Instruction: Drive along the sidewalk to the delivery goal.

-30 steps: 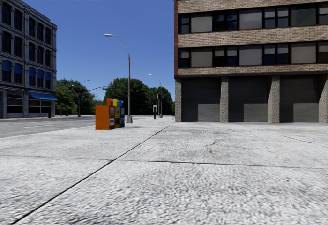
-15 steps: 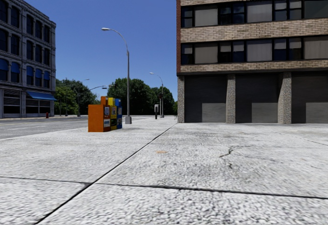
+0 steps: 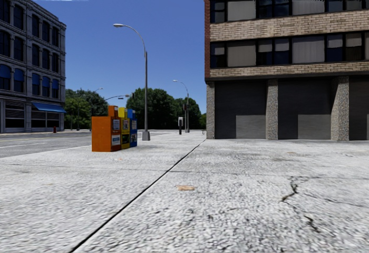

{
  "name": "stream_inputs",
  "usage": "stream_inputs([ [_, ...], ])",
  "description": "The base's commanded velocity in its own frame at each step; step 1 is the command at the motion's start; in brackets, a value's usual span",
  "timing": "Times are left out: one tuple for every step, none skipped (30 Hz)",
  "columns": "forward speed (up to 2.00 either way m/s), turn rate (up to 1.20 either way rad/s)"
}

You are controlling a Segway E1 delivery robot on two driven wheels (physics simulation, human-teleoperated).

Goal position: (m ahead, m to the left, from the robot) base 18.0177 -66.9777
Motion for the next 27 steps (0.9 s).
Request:
stream_inputs([
  [1.99,0.26],
  [1.99,0.26],
  [1.99,0.26],
  [1.99,0.26],
  [1.99,0.26],
  [1.99,0.26],
  [1.99,0.26],
  [1.99,0.26],
  [1.99,0.26],
  [1.99,0.26],
  [1.99,0.26],
  [1.99,0.26],
  [1.99,0.26],
  [1.99,0.26],
  [1.99,0.19],
  [1.99,0.11],
  [1.99,0.11],
  [1.99,0.06],
  [1.99,0.0],
  [1.99,0.0],
  [1.99,0.0],
  [1.99,0.0],
  [2.0,0.0],
  [2.0,0.0],
  [2.0,0.0],
  [2.0,0.0],
  [2.0,0.0],
])
